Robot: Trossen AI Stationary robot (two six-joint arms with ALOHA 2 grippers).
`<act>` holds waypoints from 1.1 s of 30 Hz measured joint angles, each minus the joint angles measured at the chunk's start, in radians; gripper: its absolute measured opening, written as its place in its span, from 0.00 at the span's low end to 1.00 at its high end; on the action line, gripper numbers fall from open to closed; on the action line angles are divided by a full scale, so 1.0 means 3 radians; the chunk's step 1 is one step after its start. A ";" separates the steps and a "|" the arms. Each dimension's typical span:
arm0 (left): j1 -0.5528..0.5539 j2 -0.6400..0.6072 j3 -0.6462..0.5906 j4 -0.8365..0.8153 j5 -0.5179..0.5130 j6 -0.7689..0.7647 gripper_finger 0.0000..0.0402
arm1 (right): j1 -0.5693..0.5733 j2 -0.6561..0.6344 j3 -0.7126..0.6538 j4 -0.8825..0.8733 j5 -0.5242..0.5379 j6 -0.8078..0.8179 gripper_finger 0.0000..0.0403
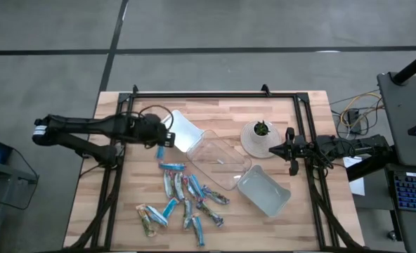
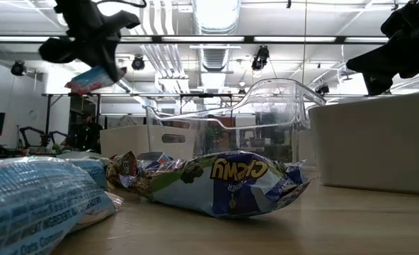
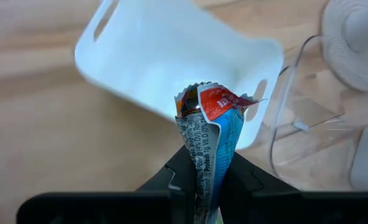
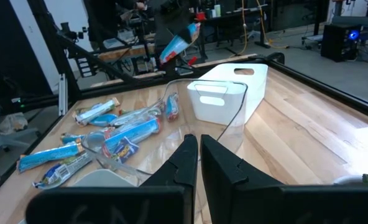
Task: Pick and place Granola Bars by type
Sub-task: Put the red granola bar into the white bin
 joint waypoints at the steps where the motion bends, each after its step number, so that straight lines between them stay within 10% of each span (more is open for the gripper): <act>1: 0.0054 0.0018 0.0052 0.0003 0.0005 0.0115 0.07 | 0.0001 -0.0001 0.0000 -0.0001 -0.0001 0.0000 0.03; 33: 0.1238 0.1401 0.1271 -0.0555 0.0548 0.2543 0.07 | 0.0000 0.0000 0.0000 -0.0001 0.0000 0.0000 0.03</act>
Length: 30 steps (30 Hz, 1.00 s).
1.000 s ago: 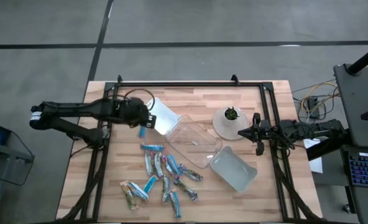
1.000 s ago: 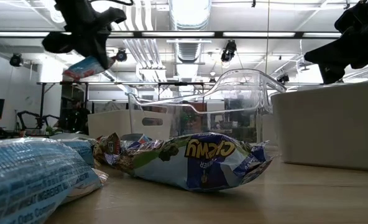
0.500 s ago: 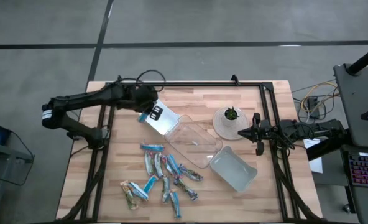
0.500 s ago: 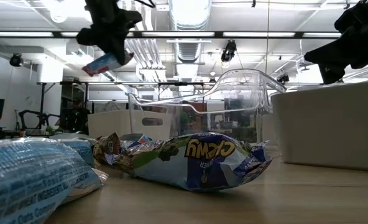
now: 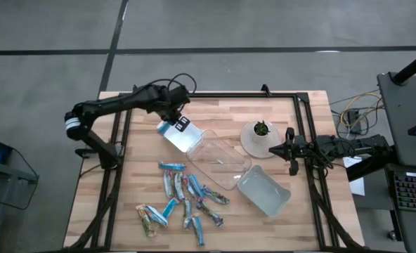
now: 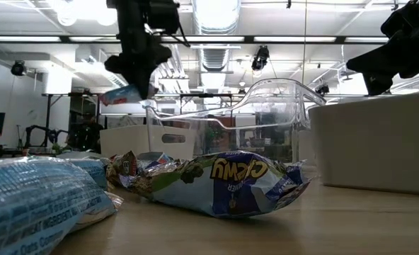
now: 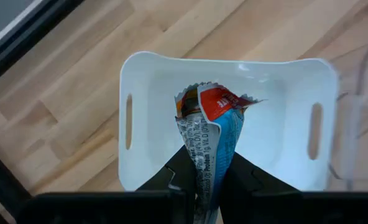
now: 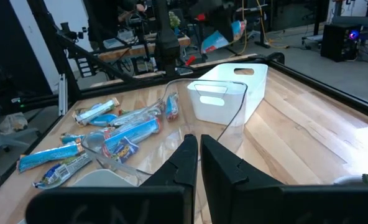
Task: Pick and place Granola Bars by type
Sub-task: Put the red granola bar into the white bin
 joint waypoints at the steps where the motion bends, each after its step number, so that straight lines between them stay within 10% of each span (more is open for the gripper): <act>1: 0.0016 0.0027 0.0000 -0.0005 0.0008 0.0032 0.07 | 0.0001 0.0000 -0.0001 0.0000 -0.0001 0.0000 0.03; 30: 0.0239 0.0364 0.0078 0.0032 0.0024 0.0333 0.07 | 0.0001 0.0000 0.0000 -0.0001 0.0000 0.0000 0.03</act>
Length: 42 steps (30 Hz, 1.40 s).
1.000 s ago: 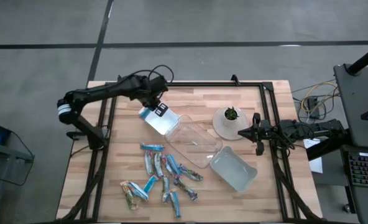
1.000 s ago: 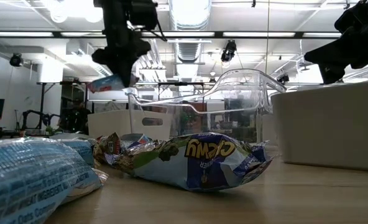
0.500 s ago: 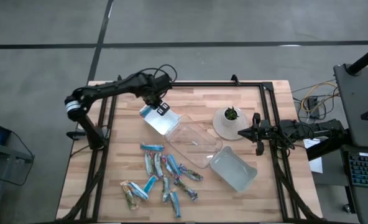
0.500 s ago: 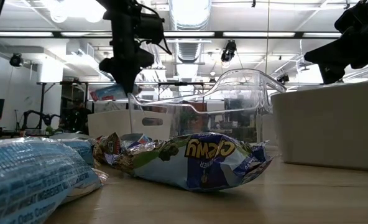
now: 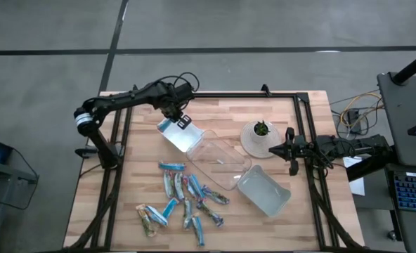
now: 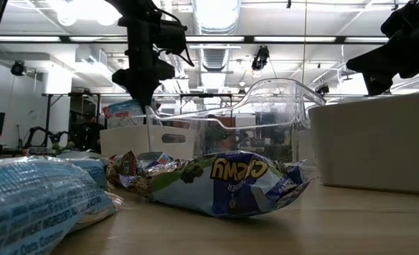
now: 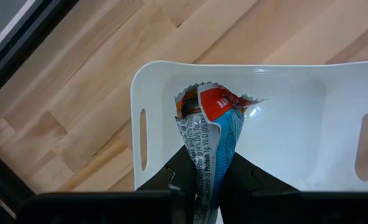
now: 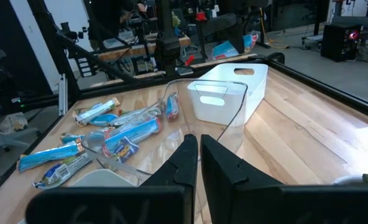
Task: Pick and place Granola Bars by type
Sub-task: Put the red granola bar into the white bin
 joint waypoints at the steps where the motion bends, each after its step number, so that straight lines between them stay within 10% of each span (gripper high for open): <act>1: 0.0002 0.0000 0.0000 0.0004 0.0000 -0.0002 0.07 | -0.0001 0.0000 0.0000 0.0001 -0.0001 0.0000 0.03; 42: 0.0014 -0.0001 -0.0005 0.0394 0.0093 -0.0019 0.19 | -0.0001 0.0000 -0.0001 0.0000 -0.0001 0.0000 0.03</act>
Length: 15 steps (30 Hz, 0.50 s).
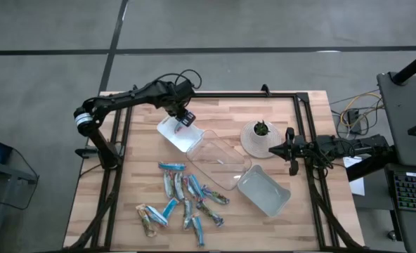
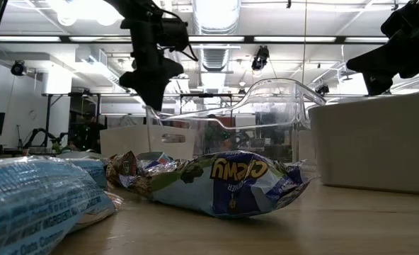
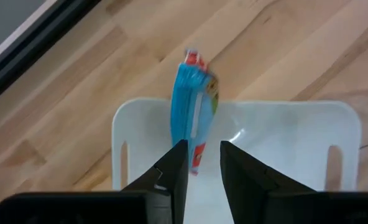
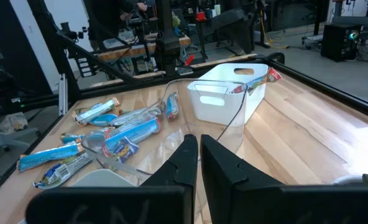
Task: Pick and place Granola Bars by type
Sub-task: Put the red granola bar into the white bin
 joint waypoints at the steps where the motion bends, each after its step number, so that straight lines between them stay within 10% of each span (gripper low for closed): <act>1: 0.0000 -0.0001 -0.0001 0.0029 0.0003 0.0000 0.19 | 0.0000 0.0000 0.0001 0.0001 0.0001 0.0000 0.03; 15: 0.0001 -0.0005 -0.0293 0.0626 -0.0014 0.0192 0.42 | 0.0000 0.0000 0.0001 0.0000 0.0001 0.0000 0.03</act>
